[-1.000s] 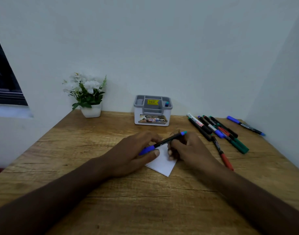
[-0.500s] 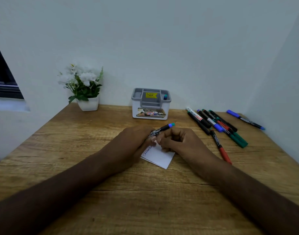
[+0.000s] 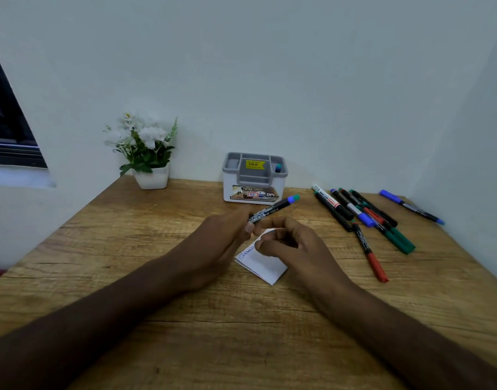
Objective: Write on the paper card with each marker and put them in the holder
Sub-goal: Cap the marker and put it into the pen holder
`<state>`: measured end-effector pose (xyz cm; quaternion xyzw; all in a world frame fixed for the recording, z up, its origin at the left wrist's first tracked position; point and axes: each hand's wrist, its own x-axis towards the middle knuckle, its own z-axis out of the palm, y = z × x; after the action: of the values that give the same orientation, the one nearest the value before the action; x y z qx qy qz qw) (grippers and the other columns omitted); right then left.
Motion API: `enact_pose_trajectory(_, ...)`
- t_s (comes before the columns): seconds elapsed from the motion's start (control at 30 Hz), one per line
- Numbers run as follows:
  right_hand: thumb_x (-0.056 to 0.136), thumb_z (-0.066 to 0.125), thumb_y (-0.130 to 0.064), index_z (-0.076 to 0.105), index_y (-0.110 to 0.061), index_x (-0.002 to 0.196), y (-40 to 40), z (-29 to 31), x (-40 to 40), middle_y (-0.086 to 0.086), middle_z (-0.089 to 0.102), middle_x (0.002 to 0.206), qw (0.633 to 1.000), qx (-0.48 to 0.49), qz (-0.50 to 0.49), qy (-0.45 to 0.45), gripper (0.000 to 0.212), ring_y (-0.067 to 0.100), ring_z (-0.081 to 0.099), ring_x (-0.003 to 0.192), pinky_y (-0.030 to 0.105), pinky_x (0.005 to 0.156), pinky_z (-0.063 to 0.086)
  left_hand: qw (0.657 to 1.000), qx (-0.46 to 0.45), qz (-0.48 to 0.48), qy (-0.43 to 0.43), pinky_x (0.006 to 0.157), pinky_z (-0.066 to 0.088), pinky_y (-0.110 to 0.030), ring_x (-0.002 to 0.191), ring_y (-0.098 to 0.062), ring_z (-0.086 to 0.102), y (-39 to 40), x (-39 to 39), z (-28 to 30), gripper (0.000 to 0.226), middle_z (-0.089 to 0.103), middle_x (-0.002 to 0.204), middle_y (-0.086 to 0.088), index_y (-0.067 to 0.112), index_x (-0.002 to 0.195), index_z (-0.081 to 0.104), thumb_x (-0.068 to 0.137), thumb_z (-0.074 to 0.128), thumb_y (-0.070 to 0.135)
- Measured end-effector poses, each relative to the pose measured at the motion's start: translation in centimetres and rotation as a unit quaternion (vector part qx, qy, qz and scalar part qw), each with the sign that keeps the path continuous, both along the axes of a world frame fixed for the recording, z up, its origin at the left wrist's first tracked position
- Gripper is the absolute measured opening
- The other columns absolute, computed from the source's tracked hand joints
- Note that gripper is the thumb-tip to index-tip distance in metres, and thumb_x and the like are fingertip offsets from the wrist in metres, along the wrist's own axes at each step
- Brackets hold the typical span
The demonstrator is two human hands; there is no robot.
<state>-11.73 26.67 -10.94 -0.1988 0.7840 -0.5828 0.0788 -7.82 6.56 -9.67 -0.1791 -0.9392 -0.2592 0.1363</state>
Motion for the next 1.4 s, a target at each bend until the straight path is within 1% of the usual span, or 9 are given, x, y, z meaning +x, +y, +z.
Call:
enact_pose_trajectory(0.2, 0.086, 0.050, -0.088, 0.062, -0.063, 0.127, -0.7, 0.5, 1.1, -0.036, 0.069, 0.108, 0.996, 0.050, 0.060, 0.039, 0.049, -0.023, 0.060, 0.100, 0.006, 0.084, 0.044, 0.990, -0.119, 0.019, 0.067, 0.059, 0.050, -0.036, 0.071, -0.014, 0.060, 0.4, -0.1, -0.4, 0.037, 0.071, 0.091, 0.005, 0.042, 0.145, 0.031, 0.109, 0.038, 0.034)
enact_pose_trajectory(0.27, 0.088, 0.033, -0.084, 0.044, -0.081, 0.132, -1.1, 0.9, 1.3, -0.040, 0.063, 0.113, 0.996, 0.054, 0.055, 0.032, 0.045, -0.029, 0.055, 0.108, -0.002, 0.086, 0.038, 0.984, -0.137, 0.008, 0.115, 0.050, 0.045, -0.036, 0.058, -0.020, 0.059, 0.6, 0.1, -0.6, 0.027, 0.069, 0.077, 0.001, 0.042, 0.134, 0.034, 0.107, 0.035, 0.037)
enact_pose_trajectory(0.37, 0.091, 0.028, -0.079, 0.045, -0.066, 0.148, -0.9, 0.8, 1.2, -0.026, 0.070, 0.117, 0.998, 0.031, 0.044, 0.032, 0.061, -0.008, 0.062, 0.119, 0.013, 0.099, 0.041, 0.980, -0.139, 0.020, 0.142, 0.043, 0.035, -0.029, 0.047, -0.013, 0.050, 0.6, -0.1, -0.7, 0.033, 0.059, 0.063, 0.009, 0.040, 0.127, 0.046, 0.107, 0.023, 0.054)
enact_pose_trajectory(0.5, 0.097, 0.029, -0.076, 0.055, -0.067, 0.139, -0.9, 0.4, 1.1, -0.017, 0.076, 0.126, 0.999, -0.016, 0.035, 0.014, 0.050, -0.005, 0.066, 0.119, 0.032, 0.114, 0.045, 0.986, -0.105, 0.046, 0.120, 0.045, 0.028, -0.022, 0.050, 0.002, 0.046, -0.4, -0.6, -0.7, 0.052, 0.049, 0.059, 0.020, 0.048, 0.131, 0.047, 0.098, 0.024, 0.080)
enact_pose_trajectory(0.63, 0.103, 0.029, -0.069, 0.064, -0.056, 0.137, -1.2, -0.1, -0.4, 0.003, 0.077, 0.108, 0.996, -0.077, -0.030, -0.014, 0.051, 0.018, 0.068, 0.100, 0.041, 0.103, 0.055, 0.991, -0.126, 0.026, 0.034, 0.055, 0.044, -0.027, 0.065, 0.004, 0.053, -2.5, -1.0, -0.8, 0.056, 0.057, 0.068, 0.016, 0.058, 0.139, 0.039, 0.089, 0.035, 0.085)
enact_pose_trajectory(0.8, 0.114, 0.033, -0.043, 0.082, -0.033, 0.113, -1.4, 0.2, -1.2, 0.001, 0.079, 0.084, 0.985, -0.133, -0.065, -0.090, 0.050, 0.018, 0.065, 0.082, 0.030, 0.079, 0.058, 0.990, -0.139, 0.015, 0.017, 0.051, 0.031, -0.023, 0.073, 0.002, 0.058, -2.6, -1.2, -0.8, 0.050, 0.059, 0.066, 0.014, 0.064, 0.132, 0.045, 0.087, 0.043, 0.086)
enact_pose_trajectory(1.0, 0.110, 0.046, -0.046, 0.085, -0.018, 0.094, -0.7, 0.1, -1.7, 0.008, 0.083, 0.091, 0.981, -0.167, -0.094, -0.037, 0.050, 0.019, 0.075, 0.073, 0.034, 0.073, 0.063, 0.992, -0.127, 0.010, -0.011, 0.053, 0.033, -0.024, 0.074, 0.002, 0.058, -2.1, -0.7, -0.5, 0.044, 0.059, 0.079, 0.028, 0.066, 0.121, 0.049, 0.083, 0.047, 0.088)
enact_pose_trajectory(1.23, 0.085, 0.079, -0.001, 0.079, -0.008, 0.087, 0.2, -0.1, -3.6, 0.011, 0.080, 0.084, 0.986, -0.131, -0.099, -0.034, 0.007, 0.020, 0.074, 0.076, 0.037, 0.077, 0.062, 0.992, -0.122, 0.018, -0.040, 0.056, 0.039, -0.027, 0.069, -0.005, 0.057, -2.1, -0.9, -0.6, 0.052, 0.057, 0.067, 0.011, 0.065, 0.119, 0.048, 0.076, 0.048, 0.094)
enact_pose_trajectory(1.4, 0.093, 0.078, -0.012, 0.081, -0.009, 0.091, 0.2, 0.2, -3.9, 0.011, 0.079, 0.074, 0.993, -0.096, -0.070, -0.013, 0.004, 0.022, 0.075, 0.067, 0.032, 0.070, 0.062, 0.992, -0.118, 0.026, -0.047, 0.054, 0.035, -0.027, 0.071, -0.003, 0.058, -2.2, -1.2, -0.8, 0.056, 0.059, 0.070, 0.014, 0.064, 0.120, 0.047, 0.073, 0.050, 0.095)
